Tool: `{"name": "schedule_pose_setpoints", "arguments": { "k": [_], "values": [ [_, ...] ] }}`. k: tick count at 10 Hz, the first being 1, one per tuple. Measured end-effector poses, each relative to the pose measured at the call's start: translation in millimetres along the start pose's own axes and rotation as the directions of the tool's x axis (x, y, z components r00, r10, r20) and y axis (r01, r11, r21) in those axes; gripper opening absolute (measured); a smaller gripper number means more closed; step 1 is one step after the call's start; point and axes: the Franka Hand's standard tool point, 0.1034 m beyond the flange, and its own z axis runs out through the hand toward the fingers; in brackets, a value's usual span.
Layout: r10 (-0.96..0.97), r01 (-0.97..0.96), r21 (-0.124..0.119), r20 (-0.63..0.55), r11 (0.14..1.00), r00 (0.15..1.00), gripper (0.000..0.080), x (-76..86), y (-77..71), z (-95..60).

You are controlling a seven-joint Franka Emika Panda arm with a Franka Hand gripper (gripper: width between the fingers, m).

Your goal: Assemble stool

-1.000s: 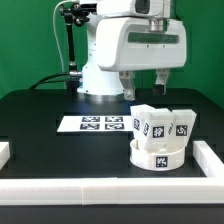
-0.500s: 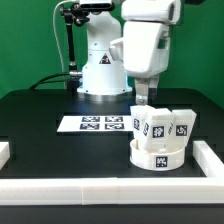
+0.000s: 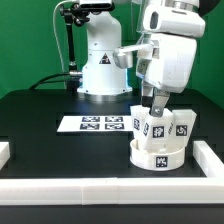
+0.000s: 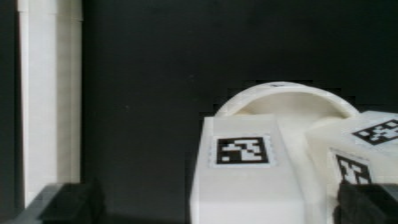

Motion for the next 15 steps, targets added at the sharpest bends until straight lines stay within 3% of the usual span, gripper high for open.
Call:
{"name": "schedule_pose_setpoints", "arguments": {
  "k": [5,6,7,8,12,15],
  "values": [
    [0.064,-0.064,0.015,0.007,0.998,0.998,0.0649,2.8,-4.9,9.4],
    [0.073,-0.073,0.017,0.008,0.997,0.997,0.0559,3.1,-5.5,10.4],
    [0.076,-0.076,0.018,0.008,0.997,0.997,0.0376,2.9,-5.8,11.0],
    [0.078,-0.078,0.017,0.008,0.997,0.997,0.0337,2.4,-5.7,10.8],
    [0.102,-0.102,0.017,0.009,0.995,0.995,0.0337,1.3,-5.6,11.0],
    [0.316,-0.316,0.015,0.012,0.949,0.949,0.0338,1.3,-5.6,11.0]
  ]
}}
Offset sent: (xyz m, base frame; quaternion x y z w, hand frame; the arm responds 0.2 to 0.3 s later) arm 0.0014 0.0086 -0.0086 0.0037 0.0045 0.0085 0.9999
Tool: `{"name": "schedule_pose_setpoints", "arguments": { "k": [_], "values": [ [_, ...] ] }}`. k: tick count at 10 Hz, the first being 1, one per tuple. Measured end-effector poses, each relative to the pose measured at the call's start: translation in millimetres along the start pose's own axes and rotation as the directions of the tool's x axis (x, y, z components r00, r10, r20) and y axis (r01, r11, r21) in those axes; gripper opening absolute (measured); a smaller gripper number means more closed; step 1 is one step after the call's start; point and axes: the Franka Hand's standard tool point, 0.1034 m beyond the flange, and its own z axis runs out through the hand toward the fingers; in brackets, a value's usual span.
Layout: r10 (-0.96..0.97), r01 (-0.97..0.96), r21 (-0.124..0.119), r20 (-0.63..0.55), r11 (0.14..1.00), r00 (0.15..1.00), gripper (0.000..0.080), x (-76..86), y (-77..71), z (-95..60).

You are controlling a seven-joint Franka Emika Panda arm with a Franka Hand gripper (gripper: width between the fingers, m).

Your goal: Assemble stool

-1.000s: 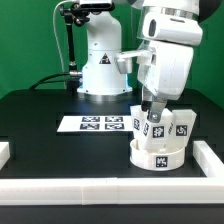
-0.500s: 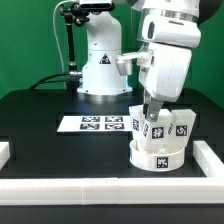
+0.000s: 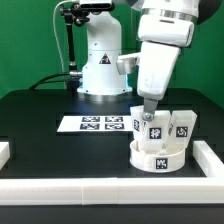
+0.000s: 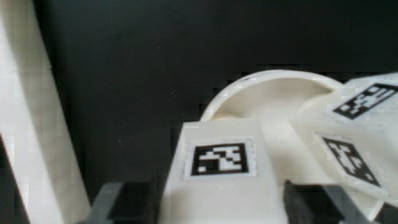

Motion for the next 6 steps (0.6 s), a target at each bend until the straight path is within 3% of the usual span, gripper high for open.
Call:
{"name": "schedule_pose_setpoints", "arguments": {
  "k": [3,6],
  "values": [
    [0.206,-0.206,0.001,-0.001,0.979,0.979,0.0338,0.2,-0.1,0.1],
    [0.425,-0.425,0.001,0.0,0.905,0.905,0.0338,0.2,-0.2,0.1]
  ]
}}
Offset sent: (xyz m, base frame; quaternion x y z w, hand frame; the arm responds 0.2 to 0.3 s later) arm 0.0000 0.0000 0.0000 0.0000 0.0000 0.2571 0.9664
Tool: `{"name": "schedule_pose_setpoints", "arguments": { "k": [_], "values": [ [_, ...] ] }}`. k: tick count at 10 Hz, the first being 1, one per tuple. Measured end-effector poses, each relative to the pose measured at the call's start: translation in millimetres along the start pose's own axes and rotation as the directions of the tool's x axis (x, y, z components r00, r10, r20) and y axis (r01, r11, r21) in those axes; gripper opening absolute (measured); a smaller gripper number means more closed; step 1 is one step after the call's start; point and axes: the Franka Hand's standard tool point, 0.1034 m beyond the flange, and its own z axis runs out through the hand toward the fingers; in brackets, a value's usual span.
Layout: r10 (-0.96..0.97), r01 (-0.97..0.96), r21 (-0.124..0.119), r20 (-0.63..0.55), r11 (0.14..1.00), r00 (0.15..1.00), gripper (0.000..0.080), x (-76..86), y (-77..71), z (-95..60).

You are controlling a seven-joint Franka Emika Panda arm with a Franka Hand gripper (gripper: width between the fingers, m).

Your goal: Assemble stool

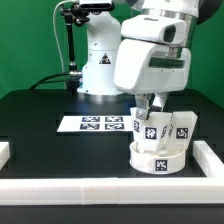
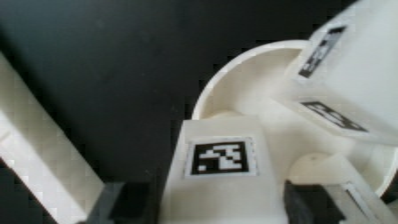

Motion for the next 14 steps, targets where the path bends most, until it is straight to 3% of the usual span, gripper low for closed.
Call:
{"name": "schedule_pose_setpoints", "arguments": {
  "k": [5,9,10,12,14],
  "values": [
    [0.291,-0.291,0.001,0.0,0.957,0.957,0.0338,0.2,-0.3,0.1],
    [0.6,-0.6,0.006,0.0,0.8,0.8,0.034,1.5,-2.7,0.3],
    [0.65,-0.65,0.016,0.001,0.759,0.76,0.034,1.5,-2.9,0.4],
    [0.785,-0.785,0.068,0.023,0.616,0.618,0.034,1.0,-3.1,0.3],
    [0.859,-0.857,0.098,0.037,0.506,0.511,0.034,0.8,-2.0,0.4]
  ]
}}
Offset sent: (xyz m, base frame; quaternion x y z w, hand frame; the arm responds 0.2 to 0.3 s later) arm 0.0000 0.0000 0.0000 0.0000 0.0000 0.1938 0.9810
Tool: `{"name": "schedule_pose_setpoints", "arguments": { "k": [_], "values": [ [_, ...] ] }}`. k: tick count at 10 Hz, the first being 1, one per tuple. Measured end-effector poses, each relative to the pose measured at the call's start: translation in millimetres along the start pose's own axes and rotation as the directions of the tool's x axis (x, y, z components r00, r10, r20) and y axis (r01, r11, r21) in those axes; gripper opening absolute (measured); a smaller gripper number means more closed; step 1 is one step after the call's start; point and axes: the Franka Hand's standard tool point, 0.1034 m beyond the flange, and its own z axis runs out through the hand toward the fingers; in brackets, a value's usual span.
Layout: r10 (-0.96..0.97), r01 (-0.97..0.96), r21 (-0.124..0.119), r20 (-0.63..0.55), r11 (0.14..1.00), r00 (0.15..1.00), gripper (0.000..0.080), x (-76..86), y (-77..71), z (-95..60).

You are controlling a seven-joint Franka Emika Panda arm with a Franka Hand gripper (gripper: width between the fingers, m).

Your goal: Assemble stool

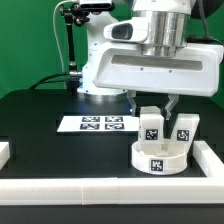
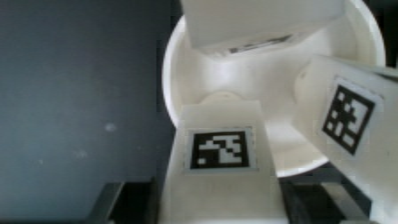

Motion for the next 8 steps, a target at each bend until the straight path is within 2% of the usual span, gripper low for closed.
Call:
{"name": "schedule_pose_setpoints", "arguments": {
  "k": [5,8],
  "values": [
    [0.264,-0.264,0.006,-0.004,0.964,0.964,0.034,0.0,-3.0,0.2],
    [0.423,-0.423,0.009,-0.001,0.906,0.906,0.034,-0.5,-4.4,0.4]
  ]
}}
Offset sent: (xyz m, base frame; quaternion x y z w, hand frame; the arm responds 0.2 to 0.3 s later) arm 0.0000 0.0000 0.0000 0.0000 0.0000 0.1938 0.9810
